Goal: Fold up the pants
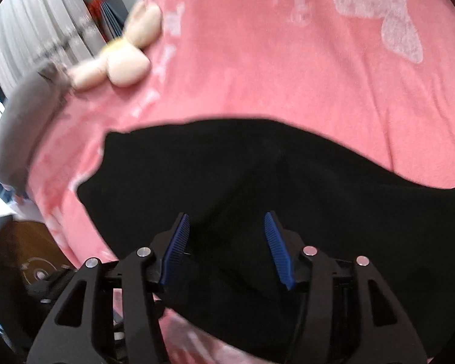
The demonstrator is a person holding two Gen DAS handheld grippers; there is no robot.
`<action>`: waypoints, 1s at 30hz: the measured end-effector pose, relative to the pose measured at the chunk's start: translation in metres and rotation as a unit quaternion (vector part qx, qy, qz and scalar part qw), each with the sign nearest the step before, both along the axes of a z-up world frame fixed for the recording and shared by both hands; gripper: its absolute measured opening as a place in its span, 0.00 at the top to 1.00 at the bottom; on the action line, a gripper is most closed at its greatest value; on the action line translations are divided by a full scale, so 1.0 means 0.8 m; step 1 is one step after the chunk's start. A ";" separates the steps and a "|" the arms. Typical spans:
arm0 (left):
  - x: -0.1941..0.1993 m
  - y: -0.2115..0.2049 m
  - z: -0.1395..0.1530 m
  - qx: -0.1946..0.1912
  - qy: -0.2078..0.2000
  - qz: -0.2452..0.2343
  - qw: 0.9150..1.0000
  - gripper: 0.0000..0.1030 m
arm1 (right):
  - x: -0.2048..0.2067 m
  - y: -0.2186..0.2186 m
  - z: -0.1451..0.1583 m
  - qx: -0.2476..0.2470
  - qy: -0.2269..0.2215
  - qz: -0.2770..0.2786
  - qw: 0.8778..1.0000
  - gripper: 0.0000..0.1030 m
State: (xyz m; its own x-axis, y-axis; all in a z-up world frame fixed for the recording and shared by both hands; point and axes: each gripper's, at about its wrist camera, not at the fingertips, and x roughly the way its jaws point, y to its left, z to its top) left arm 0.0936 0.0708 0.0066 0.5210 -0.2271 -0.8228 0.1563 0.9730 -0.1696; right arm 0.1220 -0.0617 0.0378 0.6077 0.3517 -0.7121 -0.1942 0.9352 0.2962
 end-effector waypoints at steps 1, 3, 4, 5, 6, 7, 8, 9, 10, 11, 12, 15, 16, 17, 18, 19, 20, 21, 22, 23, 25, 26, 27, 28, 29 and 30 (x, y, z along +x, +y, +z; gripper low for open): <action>-0.001 0.003 0.000 -0.001 0.000 0.001 1.000 0.17 | 0.001 0.001 -0.002 0.006 0.003 0.003 1.000 0.57; -0.003 0.007 0.001 -0.005 0.000 0.006 1.000 0.17 | -0.003 0.005 0.000 0.029 -0.004 0.019 0.999 0.61; -0.004 0.010 0.001 -0.009 0.000 0.009 1.000 0.17 | -0.001 0.009 -0.002 0.027 -0.001 0.022 0.999 0.71; -0.004 0.012 0.000 -0.015 0.002 0.012 1.000 0.17 | 0.003 0.015 -0.009 0.022 0.009 0.029 0.999 0.76; -0.003 0.013 -0.001 -0.018 0.005 0.013 1.000 0.17 | 0.008 0.023 -0.018 0.007 0.019 0.038 0.999 0.76; -0.001 0.014 -0.003 -0.021 0.011 0.015 1.000 0.17 | 0.006 0.026 -0.017 0.000 0.014 0.039 0.999 0.76; -0.001 0.014 -0.004 -0.022 0.014 0.016 1.000 0.17 | 0.004 0.030 -0.009 -0.011 0.007 0.043 0.999 0.76; -0.001 0.014 -0.004 -0.023 0.014 0.017 0.999 0.17 | 0.000 0.032 -0.003 -0.021 0.000 0.046 0.999 0.74; -0.003 0.015 -0.003 -0.024 0.012 0.018 0.999 0.17 | -0.004 0.034 0.003 -0.033 -0.010 0.047 0.998 0.67; -0.004 0.017 -0.001 -0.025 0.009 0.019 0.999 0.17 | -0.011 0.036 0.008 -0.047 -0.022 0.052 0.997 0.64; -0.006 0.017 -0.001 -0.026 0.008 0.019 0.999 0.17 | -0.012 0.038 0.007 -0.056 -0.024 0.057 0.997 0.62; -0.007 0.017 -0.002 -0.028 0.011 0.020 0.999 0.17 | -0.006 0.043 -0.012 -0.080 -0.006 0.064 0.995 0.64; -0.007 0.017 -0.002 -0.028 0.011 0.021 0.999 0.17 | -0.005 0.042 -0.017 -0.079 -0.009 0.066 0.995 0.67; -0.009 0.019 -0.001 -0.028 0.012 0.021 0.999 0.17 | -0.001 0.042 -0.018 -0.080 -0.012 0.065 0.995 0.77; -0.009 0.020 0.000 -0.028 0.012 0.022 0.999 0.17 | 0.002 0.041 -0.016 -0.075 -0.009 0.062 0.995 0.89; -0.009 0.019 0.000 -0.029 0.012 0.023 0.999 0.17 | 0.005 0.040 -0.012 -0.070 -0.007 0.056 0.996 0.91; -0.007 0.019 0.000 -0.029 0.013 0.024 0.999 0.17 | 0.007 0.041 -0.004 -0.056 -0.007 0.055 0.997 0.91; -0.006 0.020 -0.001 -0.030 0.014 0.025 0.999 0.17 | 0.005 0.045 0.006 -0.047 -0.014 0.058 0.997 0.91; -0.005 0.020 -0.001 -0.030 0.015 0.025 0.999 0.17 | 0.003 0.048 0.011 -0.048 -0.021 0.062 0.997 0.91; -0.005 0.019 -0.002 -0.030 0.016 0.025 0.999 0.17 | 0.005 0.053 0.005 -0.056 -0.013 0.070 0.996 0.91; -0.003 0.017 -0.003 -0.026 0.018 0.024 0.999 0.17 | 0.013 0.056 -0.020 -0.068 0.014 0.079 0.994 0.89; -0.003 0.015 -0.003 -0.024 0.020 0.023 0.999 0.17 | 0.010 0.050 -0.020 -0.051 0.002 0.076 0.996 0.88; -0.003 0.014 -0.004 -0.021 0.020 0.021 0.999 0.17 | 0.009 0.043 -0.015 -0.033 0.009 0.072 0.997 0.86; -0.004 0.013 -0.003 -0.017 0.018 0.020 0.999 0.17 | 0.006 0.035 -0.008 -0.014 0.014 0.065 0.998 0.84; -0.005 0.013 -0.002 -0.016 0.016 0.020 1.000 0.17 | -0.001 0.025 0.002 0.009 0.011 0.055 0.998 0.84; -0.002 0.010 -0.003 -0.014 0.015 0.020 1.000 0.17 | -0.014 0.006 0.015 0.032 -0.002 0.038 0.999 0.84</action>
